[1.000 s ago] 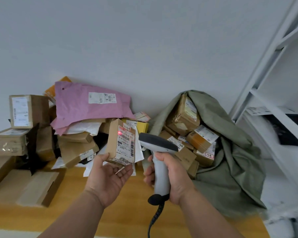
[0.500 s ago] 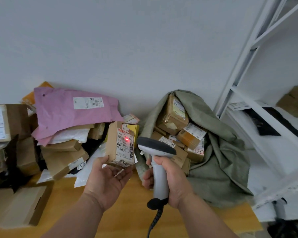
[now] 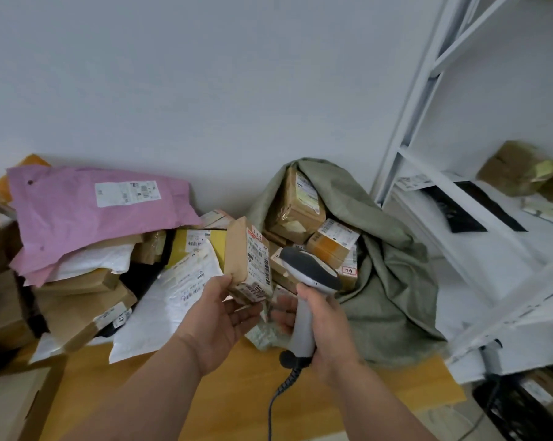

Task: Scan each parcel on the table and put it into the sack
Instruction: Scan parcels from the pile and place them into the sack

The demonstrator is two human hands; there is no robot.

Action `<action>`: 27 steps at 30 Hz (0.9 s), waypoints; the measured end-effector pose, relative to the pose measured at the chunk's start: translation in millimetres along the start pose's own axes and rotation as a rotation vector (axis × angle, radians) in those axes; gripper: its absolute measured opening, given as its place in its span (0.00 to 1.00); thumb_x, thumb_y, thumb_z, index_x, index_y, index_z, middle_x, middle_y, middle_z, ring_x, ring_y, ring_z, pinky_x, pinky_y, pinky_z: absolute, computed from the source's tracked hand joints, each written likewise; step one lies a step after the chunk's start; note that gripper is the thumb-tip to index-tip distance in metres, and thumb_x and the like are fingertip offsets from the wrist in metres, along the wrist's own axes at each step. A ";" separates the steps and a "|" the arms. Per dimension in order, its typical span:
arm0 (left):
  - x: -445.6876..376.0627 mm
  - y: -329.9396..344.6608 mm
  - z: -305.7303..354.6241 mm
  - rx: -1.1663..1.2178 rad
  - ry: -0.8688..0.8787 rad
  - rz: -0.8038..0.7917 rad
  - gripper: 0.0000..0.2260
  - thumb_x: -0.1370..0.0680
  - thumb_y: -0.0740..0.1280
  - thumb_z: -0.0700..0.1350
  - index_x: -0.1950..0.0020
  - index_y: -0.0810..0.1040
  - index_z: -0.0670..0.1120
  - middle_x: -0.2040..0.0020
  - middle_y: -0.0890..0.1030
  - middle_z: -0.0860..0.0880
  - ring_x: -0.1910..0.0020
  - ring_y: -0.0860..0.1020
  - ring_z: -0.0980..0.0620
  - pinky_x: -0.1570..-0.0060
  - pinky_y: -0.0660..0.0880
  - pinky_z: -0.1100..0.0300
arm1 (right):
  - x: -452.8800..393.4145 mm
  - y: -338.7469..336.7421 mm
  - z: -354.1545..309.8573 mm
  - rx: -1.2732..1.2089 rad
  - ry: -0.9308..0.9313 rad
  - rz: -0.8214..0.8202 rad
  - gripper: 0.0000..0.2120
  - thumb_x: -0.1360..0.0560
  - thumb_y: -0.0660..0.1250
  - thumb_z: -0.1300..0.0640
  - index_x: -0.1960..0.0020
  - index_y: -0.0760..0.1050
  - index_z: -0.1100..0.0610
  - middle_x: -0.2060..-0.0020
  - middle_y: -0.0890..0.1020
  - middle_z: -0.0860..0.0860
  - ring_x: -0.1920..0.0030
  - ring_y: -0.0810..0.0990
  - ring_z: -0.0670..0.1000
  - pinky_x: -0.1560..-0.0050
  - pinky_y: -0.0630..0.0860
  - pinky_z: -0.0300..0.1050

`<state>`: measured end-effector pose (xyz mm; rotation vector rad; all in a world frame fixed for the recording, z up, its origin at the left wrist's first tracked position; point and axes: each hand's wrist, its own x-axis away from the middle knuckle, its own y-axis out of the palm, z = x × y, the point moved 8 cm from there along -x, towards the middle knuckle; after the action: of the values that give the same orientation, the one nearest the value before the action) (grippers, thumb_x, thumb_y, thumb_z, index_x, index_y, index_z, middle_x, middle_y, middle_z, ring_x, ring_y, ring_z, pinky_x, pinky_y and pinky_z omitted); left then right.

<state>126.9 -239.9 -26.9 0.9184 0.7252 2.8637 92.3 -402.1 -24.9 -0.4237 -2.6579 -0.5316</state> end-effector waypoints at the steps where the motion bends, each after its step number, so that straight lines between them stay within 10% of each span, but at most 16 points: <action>1: -3.0 10.7 -2.9 -0.028 -0.016 -0.020 0.19 0.18 0.57 0.53 0.35 0.76 0.41 0.47 0.83 0.38 0.52 0.80 0.43 0.48 0.77 0.49 | -5.4 -7.5 -2.3 -0.009 -0.006 0.028 0.16 0.23 0.71 0.52 0.37 0.76 0.53 0.48 0.86 0.57 0.54 0.86 0.57 0.55 0.82 0.52; 9: -37.7 84.7 -32.1 -0.230 -0.147 -0.118 0.20 0.16 0.53 0.52 0.38 0.79 0.42 0.46 0.84 0.40 0.49 0.81 0.43 0.51 0.75 0.51 | -54.8 -54.7 -35.7 0.016 -0.009 0.009 0.14 0.25 0.72 0.50 0.40 0.76 0.46 0.45 0.84 0.52 0.45 0.83 0.57 0.48 0.82 0.56; 16: -79.0 74.9 -27.7 -0.524 -0.024 0.232 0.19 0.20 0.66 0.39 0.29 0.71 0.45 0.53 0.81 0.42 0.63 0.79 0.47 0.60 0.80 0.53 | -109.3 -58.3 -48.5 0.113 0.009 -0.026 0.27 0.30 0.74 0.45 0.33 0.74 0.46 0.42 0.82 0.48 0.42 0.81 0.53 0.35 0.75 0.59; 27: -64.2 30.2 16.9 -0.567 0.209 0.553 0.19 0.19 0.64 0.42 0.27 0.70 0.49 0.49 0.80 0.48 0.53 0.80 0.48 0.49 0.80 0.50 | -134.6 -38.9 -43.7 0.152 0.007 -0.096 0.17 0.23 0.70 0.52 0.35 0.73 0.48 0.43 0.82 0.48 0.42 0.79 0.52 0.34 0.74 0.56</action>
<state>192.0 -271.5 -35.8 0.8283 -0.4142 3.3554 210.0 -483.4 -57.8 -0.2495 -2.6987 -0.3546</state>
